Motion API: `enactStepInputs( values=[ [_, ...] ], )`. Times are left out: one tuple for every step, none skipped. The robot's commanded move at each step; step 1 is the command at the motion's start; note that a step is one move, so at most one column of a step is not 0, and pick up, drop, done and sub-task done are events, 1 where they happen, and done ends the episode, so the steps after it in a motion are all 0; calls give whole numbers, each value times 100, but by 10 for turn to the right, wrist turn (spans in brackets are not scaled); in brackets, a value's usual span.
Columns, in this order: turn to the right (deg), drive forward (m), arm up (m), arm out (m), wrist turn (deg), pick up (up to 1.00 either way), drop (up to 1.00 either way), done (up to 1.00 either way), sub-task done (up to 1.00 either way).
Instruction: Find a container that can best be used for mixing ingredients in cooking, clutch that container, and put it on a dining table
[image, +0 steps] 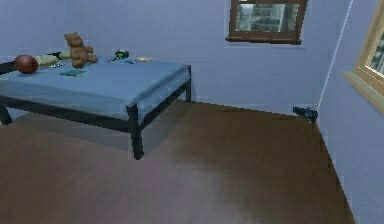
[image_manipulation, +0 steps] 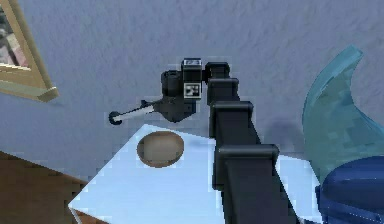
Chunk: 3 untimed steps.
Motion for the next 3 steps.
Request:
enactStepInputs(
  values=[
    [0, 0, 0, 0, 180, 0, 0, 0, 0],
    [0, 0, -24, 0, 0, 0, 0, 0, 0],
    [0, 0, 0, 0, 0, 100, 0, 0, 0]
  ],
)
